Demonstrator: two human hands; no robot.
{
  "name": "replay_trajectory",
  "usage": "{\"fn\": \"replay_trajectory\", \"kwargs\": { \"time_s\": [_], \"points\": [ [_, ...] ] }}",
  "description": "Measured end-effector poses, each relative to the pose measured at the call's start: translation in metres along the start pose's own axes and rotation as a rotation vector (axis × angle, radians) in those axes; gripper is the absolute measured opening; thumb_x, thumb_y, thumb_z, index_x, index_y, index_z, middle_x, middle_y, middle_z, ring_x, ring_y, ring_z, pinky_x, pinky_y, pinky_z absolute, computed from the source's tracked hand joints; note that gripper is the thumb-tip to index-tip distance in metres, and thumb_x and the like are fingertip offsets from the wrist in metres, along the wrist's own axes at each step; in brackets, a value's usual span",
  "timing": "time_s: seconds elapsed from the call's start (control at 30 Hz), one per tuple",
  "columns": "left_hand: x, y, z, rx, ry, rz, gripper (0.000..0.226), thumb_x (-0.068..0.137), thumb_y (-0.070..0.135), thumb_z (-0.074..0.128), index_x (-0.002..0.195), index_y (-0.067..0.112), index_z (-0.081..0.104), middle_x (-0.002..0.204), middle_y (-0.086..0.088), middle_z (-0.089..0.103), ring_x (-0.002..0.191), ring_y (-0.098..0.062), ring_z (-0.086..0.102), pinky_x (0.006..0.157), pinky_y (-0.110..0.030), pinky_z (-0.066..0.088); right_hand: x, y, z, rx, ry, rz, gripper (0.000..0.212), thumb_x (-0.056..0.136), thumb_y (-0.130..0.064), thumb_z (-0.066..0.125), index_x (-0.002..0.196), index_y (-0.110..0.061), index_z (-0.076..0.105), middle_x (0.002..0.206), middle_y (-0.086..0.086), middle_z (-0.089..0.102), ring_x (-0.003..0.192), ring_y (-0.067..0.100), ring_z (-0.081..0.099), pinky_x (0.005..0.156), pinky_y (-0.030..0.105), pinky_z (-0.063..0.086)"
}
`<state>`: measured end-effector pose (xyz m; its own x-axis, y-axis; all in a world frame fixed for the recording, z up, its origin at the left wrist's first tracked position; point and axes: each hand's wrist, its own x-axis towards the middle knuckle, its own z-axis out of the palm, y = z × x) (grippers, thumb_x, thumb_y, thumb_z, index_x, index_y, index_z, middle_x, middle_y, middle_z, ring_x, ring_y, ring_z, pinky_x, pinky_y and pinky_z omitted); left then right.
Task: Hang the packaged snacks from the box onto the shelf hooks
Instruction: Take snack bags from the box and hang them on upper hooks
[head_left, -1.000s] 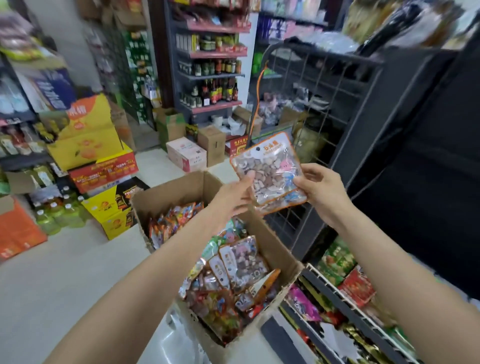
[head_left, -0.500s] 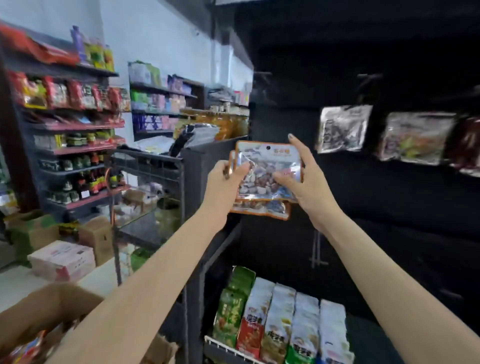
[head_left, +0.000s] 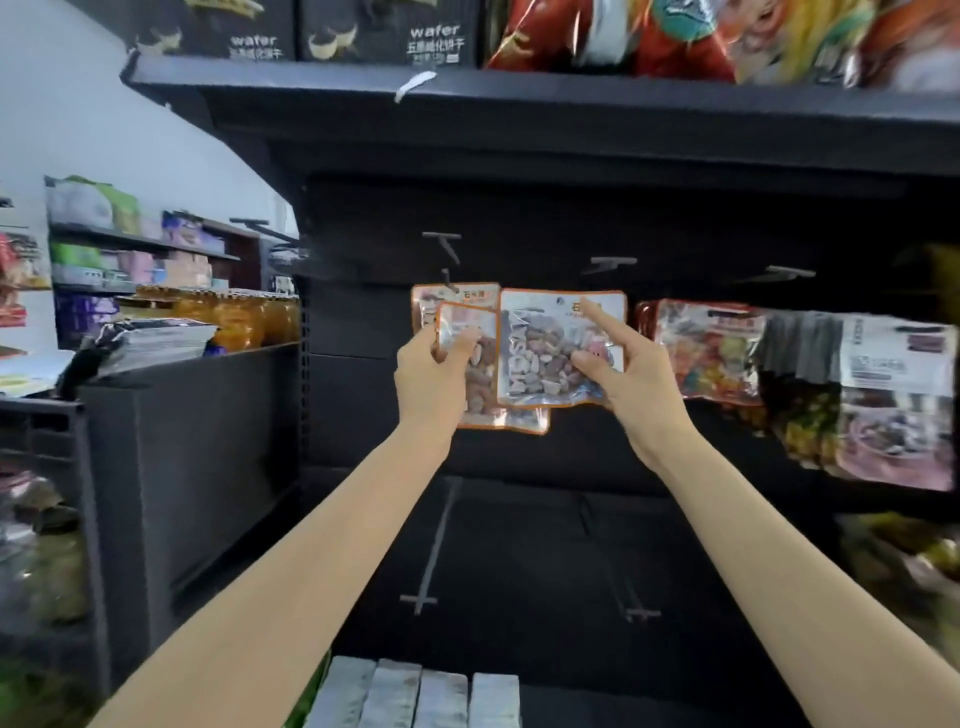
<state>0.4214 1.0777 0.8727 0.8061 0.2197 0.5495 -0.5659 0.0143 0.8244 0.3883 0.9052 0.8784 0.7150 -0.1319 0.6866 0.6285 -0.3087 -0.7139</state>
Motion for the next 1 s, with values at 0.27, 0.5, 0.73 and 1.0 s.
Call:
{"fn": "replay_trajectory", "kwargs": {
  "time_s": [0.27,0.5,0.73,1.0],
  "points": [
    [0.011,0.002,0.008,0.303,0.166,0.239,0.016,0.094,0.032,0.051,0.092,0.017,0.058,0.081,0.0,0.063,0.08,-0.018,0.062,0.076,-0.043,0.053,0.008,0.001,-0.002,-0.073,-0.026,-0.08,0.053,0.089,-0.004,0.062,0.134,-0.03,0.051,0.14,-0.012,0.047,0.128,-0.003,0.035,0.103,0.009,0.032],
    [0.016,0.004,-0.021,0.488,0.312,0.267,0.018,0.097,0.033,0.046,0.098,0.017,0.055,0.084,0.008,0.057,0.082,-0.017,0.057,0.07,-0.035,0.047,0.013,-0.007,0.041,0.07,-0.134,-0.116,0.052,0.088,0.002,0.061,0.13,-0.027,0.055,0.127,-0.014,0.052,0.114,-0.008,0.051,0.081,0.011,0.051],
    [0.023,0.012,-0.061,0.618,0.381,0.238,0.023,0.098,0.035,0.044,0.106,0.016,0.054,0.098,-0.001,0.061,0.092,-0.022,0.051,0.07,-0.033,0.035,0.03,-0.021,0.087,0.081,-0.107,-0.132,0.055,0.089,-0.001,0.06,0.137,-0.026,0.05,0.135,-0.011,0.051,0.116,0.009,0.056,0.095,0.031,0.052],
    [0.032,0.013,-0.073,0.667,0.372,0.265,0.023,0.098,0.036,0.045,0.106,0.017,0.055,0.099,-0.002,0.063,0.093,-0.023,0.057,0.068,-0.032,0.037,0.038,-0.014,0.099,0.045,-0.063,-0.022,0.056,0.09,-0.007,0.06,0.14,-0.025,0.045,0.14,-0.006,0.049,0.107,0.038,0.056,0.085,0.042,0.053]
  ]
}}
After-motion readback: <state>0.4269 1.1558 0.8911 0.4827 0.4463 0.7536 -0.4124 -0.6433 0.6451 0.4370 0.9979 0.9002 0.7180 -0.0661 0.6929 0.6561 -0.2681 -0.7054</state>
